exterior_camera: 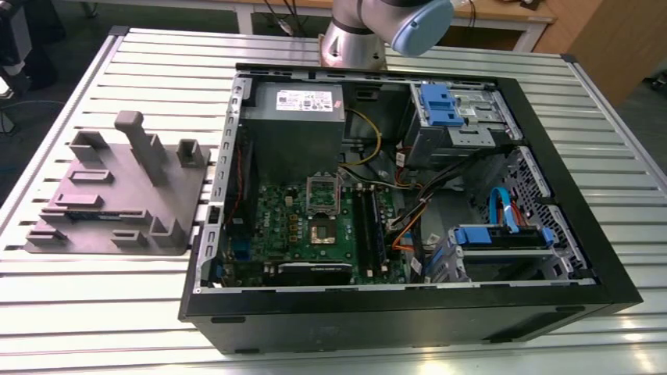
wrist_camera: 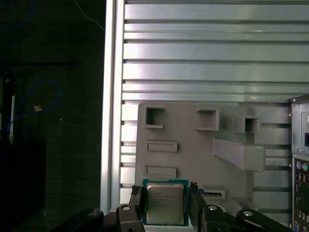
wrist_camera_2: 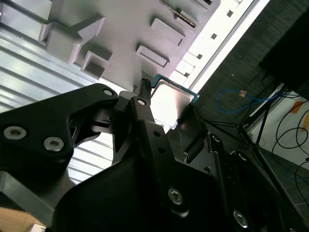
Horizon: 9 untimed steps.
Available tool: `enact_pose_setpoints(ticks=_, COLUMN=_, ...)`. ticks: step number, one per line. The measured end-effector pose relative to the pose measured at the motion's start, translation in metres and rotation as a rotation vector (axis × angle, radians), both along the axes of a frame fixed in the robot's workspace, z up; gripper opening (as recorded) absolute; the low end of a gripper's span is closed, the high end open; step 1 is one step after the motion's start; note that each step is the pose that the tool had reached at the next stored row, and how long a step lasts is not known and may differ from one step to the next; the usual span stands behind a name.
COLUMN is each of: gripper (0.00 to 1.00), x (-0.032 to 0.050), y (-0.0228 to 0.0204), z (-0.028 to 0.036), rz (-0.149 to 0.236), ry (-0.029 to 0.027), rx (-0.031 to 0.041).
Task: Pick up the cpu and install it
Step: 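Pick up the cpu and move it towards the insertion slot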
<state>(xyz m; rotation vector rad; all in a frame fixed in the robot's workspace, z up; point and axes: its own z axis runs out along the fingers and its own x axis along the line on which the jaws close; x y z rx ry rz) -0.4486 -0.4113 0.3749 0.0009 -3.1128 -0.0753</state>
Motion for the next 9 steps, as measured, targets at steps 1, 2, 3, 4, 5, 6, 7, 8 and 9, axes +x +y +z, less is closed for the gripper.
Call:
enact_pose_setpoints(ticks=1, gripper=0.47, x=0.0004, y=0.0, z=0.0001, rz=0.0, ry=0.0001, rx=-0.0001)
enact_pose_setpoints(ticks=2, gripper=0.47, x=0.0008, y=0.0, z=0.0, rz=0.0, ry=0.0, rx=0.0)
enact_pose_setpoints(ticks=3, gripper=0.47, x=0.0012, y=-0.0001, z=-0.0001, rz=0.0, ry=-0.0001, rx=0.0001)
enact_pose_setpoints(ticks=4, gripper=0.47, x=0.0015, y=-0.0001, z=-0.0001, rz=0.0, ry=-0.0001, rx=0.0001)
enact_pose_setpoints(ticks=5, gripper=0.47, x=0.0019, y=-0.0001, z=-0.0001, rz=0.0, ry=0.0, rx=0.0001)
enact_pose_setpoints(ticks=6, gripper=0.47, x=0.0024, y=-0.0001, z=-0.0001, rz=0.0, ry=-0.0001, rx=0.0001)
enact_pose_setpoints(ticks=7, gripper=0.47, x=0.0028, y=-0.0001, z=-0.0001, rz=0.0, ry=-0.0001, rx=0.0001)
enact_pose_setpoints(ticks=8, gripper=0.47, x=0.0034, y=-0.0001, z=-0.0001, rz=0.0, ry=0.0, rx=0.0)
enact_pose_setpoints(ticks=9, gripper=0.47, x=0.0039, y=-0.0001, z=-0.0001, rz=0.0, ry=-0.0002, rx=0.0001)
